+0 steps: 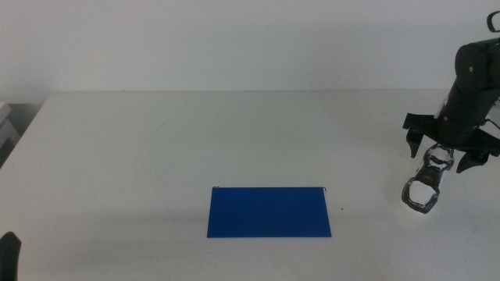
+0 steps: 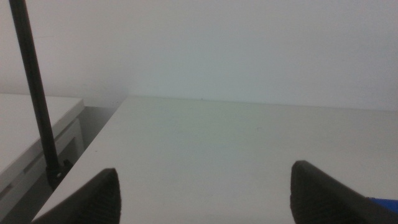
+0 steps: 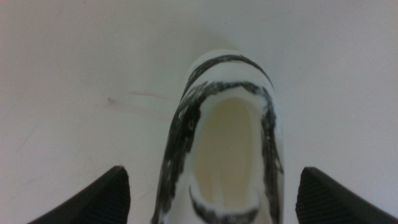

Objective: Use one arm to grab the shoe from the table and place it on the mat.

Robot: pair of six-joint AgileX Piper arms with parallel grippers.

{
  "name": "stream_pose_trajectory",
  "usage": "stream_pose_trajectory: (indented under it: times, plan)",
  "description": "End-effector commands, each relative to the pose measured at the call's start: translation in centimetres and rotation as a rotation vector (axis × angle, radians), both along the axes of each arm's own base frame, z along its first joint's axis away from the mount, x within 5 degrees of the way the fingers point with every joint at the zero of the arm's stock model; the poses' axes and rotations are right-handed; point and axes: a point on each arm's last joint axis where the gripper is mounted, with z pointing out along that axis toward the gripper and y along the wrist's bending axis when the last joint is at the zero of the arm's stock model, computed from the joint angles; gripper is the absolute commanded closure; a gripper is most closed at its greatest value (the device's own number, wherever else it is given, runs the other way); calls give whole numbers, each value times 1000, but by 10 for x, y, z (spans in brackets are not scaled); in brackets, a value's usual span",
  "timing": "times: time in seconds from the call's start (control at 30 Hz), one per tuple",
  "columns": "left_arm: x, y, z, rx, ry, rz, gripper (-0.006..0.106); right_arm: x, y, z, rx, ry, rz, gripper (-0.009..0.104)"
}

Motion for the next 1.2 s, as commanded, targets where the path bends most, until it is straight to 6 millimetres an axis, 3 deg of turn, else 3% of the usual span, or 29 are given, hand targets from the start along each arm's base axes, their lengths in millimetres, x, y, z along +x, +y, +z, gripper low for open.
stream_pose_trajectory:
  times: [0.0,0.17,0.33,0.73,0.93,1.17]
  plan:
    - [0,-1,6,-3,-83,-13,7,5,-4,24,-17,-93,6,3]
    - [0,-1,6,-3,-83,-13,7,7,-5,16,-28,-82,11,5]
    - [0,-1,6,-3,-83,-13,7,9,-5,16,-18,-95,-6,19]
    - [0,-1,6,-3,-83,-13,7,1,2,20,-42,-42,-7,99]
    - [0,-1,6,-3,-83,-13,7,-10,17,43,-25,-64,-47,99]
    - [0,-1,6,-3,-83,-13,7,-25,64,65,63,-101,18,99]
